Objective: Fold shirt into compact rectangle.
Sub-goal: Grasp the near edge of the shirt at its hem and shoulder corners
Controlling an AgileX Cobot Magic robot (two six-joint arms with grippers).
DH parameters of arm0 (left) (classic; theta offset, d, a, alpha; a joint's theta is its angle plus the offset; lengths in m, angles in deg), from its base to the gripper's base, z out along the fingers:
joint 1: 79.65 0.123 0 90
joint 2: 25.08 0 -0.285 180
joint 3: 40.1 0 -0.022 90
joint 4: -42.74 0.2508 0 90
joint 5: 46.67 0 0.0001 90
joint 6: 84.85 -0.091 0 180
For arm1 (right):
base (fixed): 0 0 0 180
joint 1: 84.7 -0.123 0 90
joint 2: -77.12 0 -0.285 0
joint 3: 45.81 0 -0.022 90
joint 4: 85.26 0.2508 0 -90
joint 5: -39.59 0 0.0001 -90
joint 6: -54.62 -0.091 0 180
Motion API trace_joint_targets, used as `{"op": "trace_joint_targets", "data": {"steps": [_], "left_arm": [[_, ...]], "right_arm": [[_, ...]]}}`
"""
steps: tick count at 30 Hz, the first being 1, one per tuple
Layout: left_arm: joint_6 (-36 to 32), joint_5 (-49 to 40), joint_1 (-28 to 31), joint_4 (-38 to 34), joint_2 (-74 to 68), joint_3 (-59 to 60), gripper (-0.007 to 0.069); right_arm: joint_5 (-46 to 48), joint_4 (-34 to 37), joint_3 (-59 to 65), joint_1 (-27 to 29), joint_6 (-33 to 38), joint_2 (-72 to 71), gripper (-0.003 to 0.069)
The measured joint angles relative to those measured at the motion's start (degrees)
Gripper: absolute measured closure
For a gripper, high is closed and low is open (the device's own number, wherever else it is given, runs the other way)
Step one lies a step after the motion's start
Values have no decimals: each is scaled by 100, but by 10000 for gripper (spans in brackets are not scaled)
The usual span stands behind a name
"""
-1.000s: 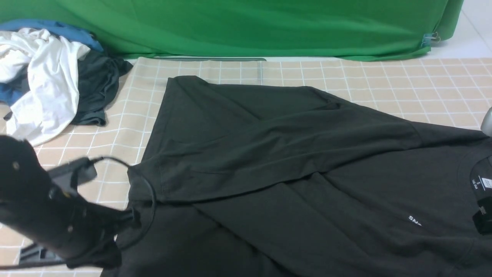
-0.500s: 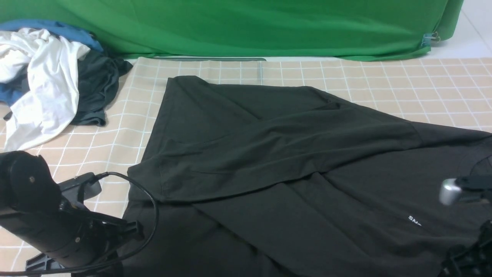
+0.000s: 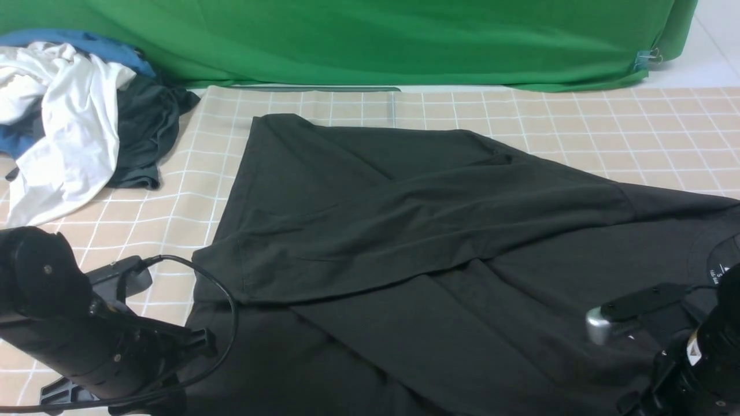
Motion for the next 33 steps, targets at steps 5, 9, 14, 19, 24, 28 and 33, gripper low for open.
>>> {"op": "trace_joint_targets", "data": {"steps": [5, 9, 14, 19, 24, 28, 33], "left_arm": [[-11, 0, 0, -3, 0, 0, 612], [-11, -5, 0, -3, 0, 0, 612], [-11, -22, 0, 2, 0, 0, 612], [-11, -28, 0, 33, 0, 0, 612], [-11, -114, 0, 116, 0, 0, 612], [-11, -145, 0, 110, 0, 0, 612], [-11, -584, 0, 40, 201, -105, 612]], "right_arm": [[-90, -22, -18, -57, -55, 13, 537], [55, -71, -49, -57, -55, -102, 582], [679, -319, -178, -57, -49, -603, 582], [1055, -377, -204, -57, 97, -1034, 568], [1562, -389, -207, -57, 412, -1088, 537], [1636, -394, -207, -57, 439, -1088, 508], [1636, -394, -207, -57, 407, -1088, 431]]}}
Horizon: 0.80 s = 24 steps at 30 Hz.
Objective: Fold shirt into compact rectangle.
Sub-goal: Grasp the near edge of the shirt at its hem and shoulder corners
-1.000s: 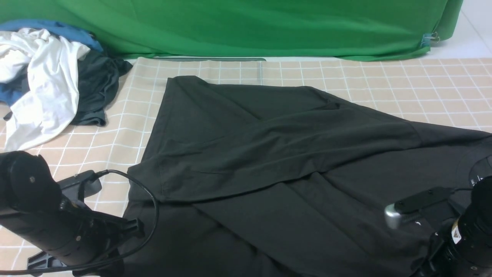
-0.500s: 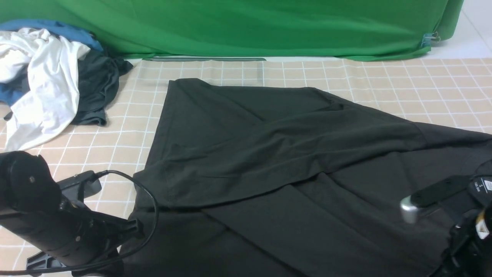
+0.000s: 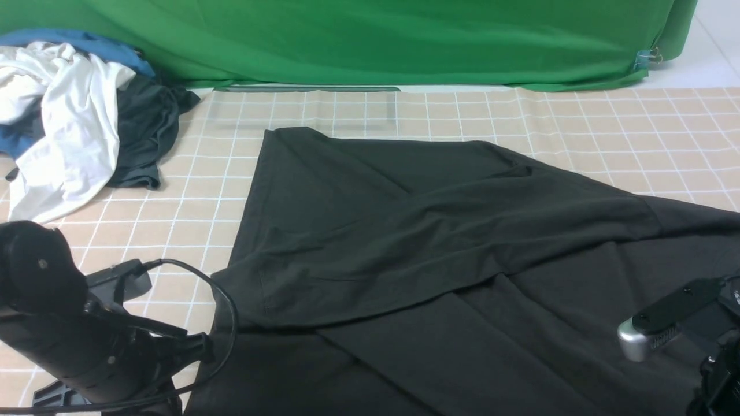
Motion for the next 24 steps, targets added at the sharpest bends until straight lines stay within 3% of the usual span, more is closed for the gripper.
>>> {"op": "trace_joint_targets", "data": {"steps": [5, 10, 19, 24], "left_arm": [[0, -619, 0, -93, 697, -15, 612], [0, -1076, 0, -239, 1130, -15, 577], [0, -1142, 0, -54, 683, 51, 249], [-32, -982, 0, -46, 295, 338, 210]], "right_arm": [[0, 0, 0, 0, -126, 0, 326], [-23, 6, 0, 0, -158, 0, 300], [-370, 11, 0, 0, -164, 0, 298], [-514, 11, 0, 0, -164, 0, 298]]}}
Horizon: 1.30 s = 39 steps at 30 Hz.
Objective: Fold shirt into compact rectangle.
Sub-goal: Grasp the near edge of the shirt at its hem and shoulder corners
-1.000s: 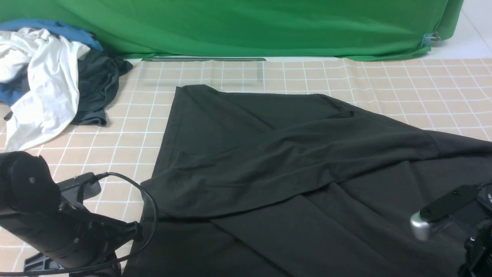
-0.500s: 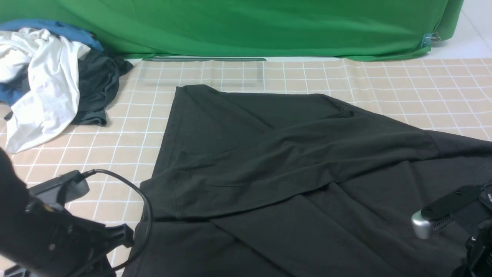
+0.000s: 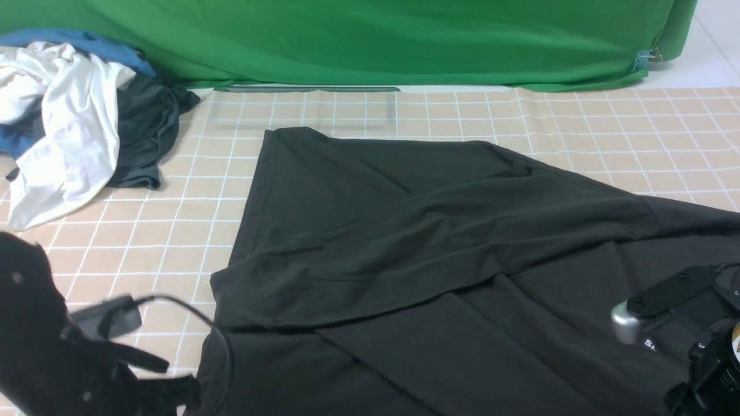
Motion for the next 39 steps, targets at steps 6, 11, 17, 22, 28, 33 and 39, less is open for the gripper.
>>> {"op": "trace_joint_targets", "data": {"steps": [6, 11, 17, 22, 28, 33, 39], "left_arm": [[-143, 287, 0, 11, -148, 167, 216], [-246, 351, 0, 21, -154, 167, 216], [-169, 255, -602, 253, -154, 167, 216], [635, 580, -1342, 833, -154, 167, 216], [1247, 987, -1433, 1171, -154, 167, 216], [1235, 1269, -1433, 776, -171, 167, 216], [1202, 1171, -1433, 642, -328, 155, 220]], "right_arm": [[-172, 0, 0, 0, 0, 0, 298], [-283, 0, 0, 0, 0, 0, 298], [-283, 0, 0, 0, -32, 0, 298], [-288, 0, 0, 0, -147, 0, 298], [-283, 0, 0, 0, -259, 0, 298], [-283, 0, 0, 0, -273, 0, 298], [-283, 6, 0, 0, -278, 0, 298]]}}
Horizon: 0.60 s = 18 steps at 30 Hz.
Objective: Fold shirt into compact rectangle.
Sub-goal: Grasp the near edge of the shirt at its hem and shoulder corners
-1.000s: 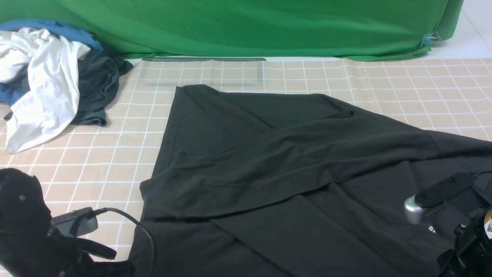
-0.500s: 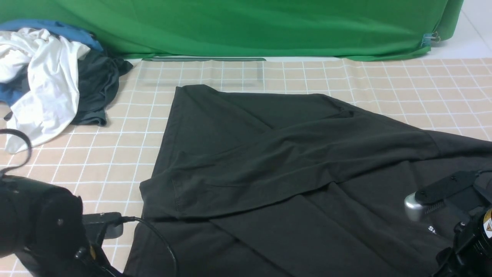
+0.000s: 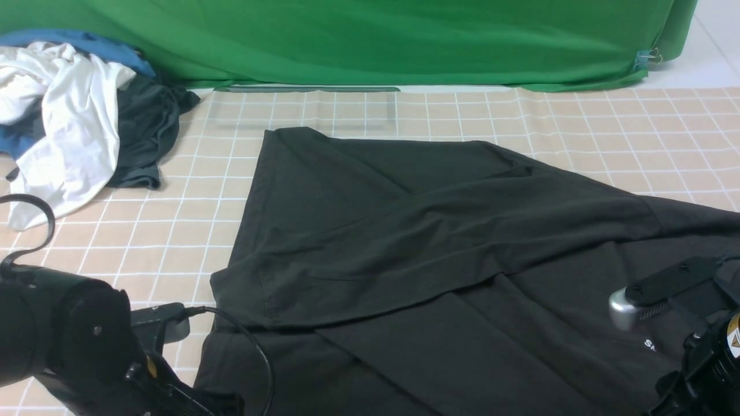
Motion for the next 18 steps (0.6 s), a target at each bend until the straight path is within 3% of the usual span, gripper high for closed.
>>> {"op": "trace_joint_targets", "data": {"steps": [3, 7, 9, 13, 15, 18], "left_arm": [[0, -116, 0, 10, -125, -60, 256], [-87, -202, 0, 102, -194, -101, 380], [-168, -252, 0, 3, -161, -177, 554], [-204, -568, 0, -5, -4, -307, 593], [-76, -906, 0, 89, 316, -534, 594], [117, -1176, 0, 207, 568, -695, 594]], "right_arm": [[0, 40, 0, 0, 0, 0, 298], [0, 83, 0, 0, 0, 0, 298], [13, 98, 0, 0, 6, 0, 298], [83, 103, 0, 0, -20, 0, 270], [273, 121, 0, 0, -96, 0, 183], [509, 147, 0, 0, -137, 0, 117]]}}
